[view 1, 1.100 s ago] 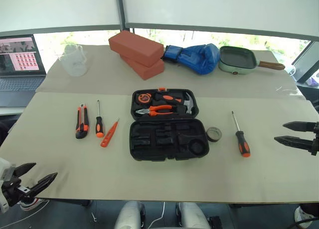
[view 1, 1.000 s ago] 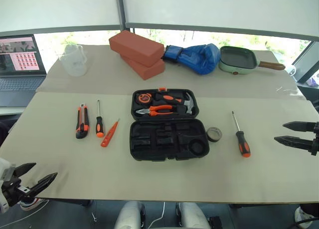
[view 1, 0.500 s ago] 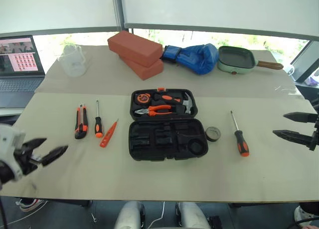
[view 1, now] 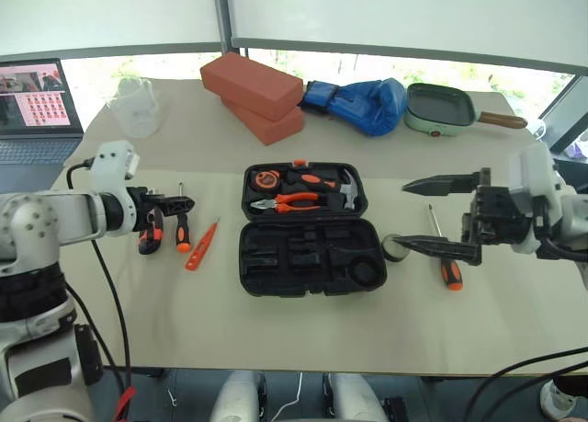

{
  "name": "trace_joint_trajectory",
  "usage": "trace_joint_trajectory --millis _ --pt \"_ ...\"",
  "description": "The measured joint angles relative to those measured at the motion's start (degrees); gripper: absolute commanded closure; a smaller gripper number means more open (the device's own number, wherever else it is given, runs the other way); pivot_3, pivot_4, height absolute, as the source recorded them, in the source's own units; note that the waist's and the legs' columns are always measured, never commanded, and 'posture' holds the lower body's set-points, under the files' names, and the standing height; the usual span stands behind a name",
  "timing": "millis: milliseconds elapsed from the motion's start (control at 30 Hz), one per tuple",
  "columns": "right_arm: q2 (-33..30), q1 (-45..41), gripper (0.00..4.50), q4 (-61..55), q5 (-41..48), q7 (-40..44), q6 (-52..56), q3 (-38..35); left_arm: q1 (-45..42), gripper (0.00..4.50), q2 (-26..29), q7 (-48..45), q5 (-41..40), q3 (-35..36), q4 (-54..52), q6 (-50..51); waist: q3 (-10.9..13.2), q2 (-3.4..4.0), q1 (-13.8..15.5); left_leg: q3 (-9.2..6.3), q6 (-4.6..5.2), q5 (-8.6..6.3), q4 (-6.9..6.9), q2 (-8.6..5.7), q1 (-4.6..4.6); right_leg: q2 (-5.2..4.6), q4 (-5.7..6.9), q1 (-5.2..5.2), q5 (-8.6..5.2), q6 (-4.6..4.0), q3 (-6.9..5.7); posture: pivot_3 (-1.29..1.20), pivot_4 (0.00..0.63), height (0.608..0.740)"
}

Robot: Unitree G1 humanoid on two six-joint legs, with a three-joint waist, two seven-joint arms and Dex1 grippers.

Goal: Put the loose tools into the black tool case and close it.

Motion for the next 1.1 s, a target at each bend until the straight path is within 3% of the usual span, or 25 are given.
trace_joint_trajectory --millis 200,400,533,567,600,800,867,900,1100 --pt "0.7 -1.4 0.1 -2.5 1.1 -2.1 1.9 1.8 -0.8 0.0 -2.3 1.7 3.9 -2.9 4.1 0.4 0.0 -0.05 0.2 -0.01 -0.01 0.01 0.02 -0.01 -0.06 -0.03 0.0 -0.03 0.0 0.0 -0.01 0.0 0.15 0.738" --pt "2.0 -2.5 0.1 -4.5 1.7 -3.9 3.1 3.2 -0.8 0.0 -8.6 2.3 5.6 -2.9 4.8 0.3 0.0 -0.08 0.9 -0.03 -0.01 0.01 0.06 -0.01 -0.09 -0.04 0.02 -0.04 0.0 0.0 -0.02 0.0 0.15 0.738" --pt "2.2 -3.8 0.1 -5.3 3.0 -4.8 3.8 3.9 -0.9 0.0 -9.1 2.2 7.4 -3.4 5.7 -0.5 0.0 -0.07 0.7 -0.03 -0.02 0.02 0.05 -0.01 -0.08 -0.03 0.04 -0.07 0.01 -0.01 0.0 0.0 0.15 0.738" --pt "2.3 -4.2 0.0 -5.3 3.2 -5.1 4.0 4.0 -1.1 0.52 -9.1 2.1 7.7 -3.7 6.1 -0.7 0.0 -0.07 0.8 -0.04 -0.03 0.02 0.05 -0.01 -0.07 -0.03 0.04 -0.07 0.01 -0.01 -0.01 0.0 0.15 0.738" --pt "2.5 -4.5 0.0 -5.3 3.3 -5.2 4.2 4.1 -1.2 0.67 -9.1 2.1 7.8 -4.0 6.3 -0.9 0.0 -0.07 0.8 -0.04 -0.03 0.02 0.05 -0.01 -0.07 -0.03 0.05 -0.06 0.01 -0.01 -0.01 0.0 0.15 0.738" --pt "3.5 -5.0 0.0 -5.4 3.3 -6.1 4.5 5.9 -1.2 2.95 -9.2 1.9 9.8 -4.5 7.2 -1.3 0.0 -0.07 0.9 -0.04 -0.03 0.02 0.06 -0.03 -0.08 -0.05 0.04 -0.06 0.01 -0.01 -0.01 0.0 0.15 0.738" --pt "3.6 -5.3 0.0 -5.4 3.3 -6.3 4.5 6.1 -1.2 3.52 -9.5 1.7 9.9 -4.4 7.3 -1.2 0.0 -0.07 1.1 -0.04 -0.02 0.02 0.06 -0.04 -0.08 -0.06 0.04 -0.05 0.01 -0.01 -0.01 0.0 0.15 0.738" --pt "3.6 -5.6 0.0 -5.4 3.3 -6.3 4.5 6.1 -1.2 3.68 -9.7 1.7 10.0 -4.2 7.3 -1.2 0.0 -0.07 1.2 -0.04 -0.02 0.02 0.06 -0.04 -0.08 -0.07 0.04 -0.05 0.01 -0.01 -0.01 0.0 0.15 0.738" --pt "3.5 -5.9 0.0 -5.4 3.3 -6.3 4.5 6.1 -1.6 3.68 -10.3 1.5 10.4 -3.0 8.1 -1.6 0.0 -0.08 1.3 -0.05 -0.02 0.03 0.07 -0.03 -0.08 -0.06 0.04 -0.04 0.01 -0.01 -0.02 0.0 0.15 0.738"
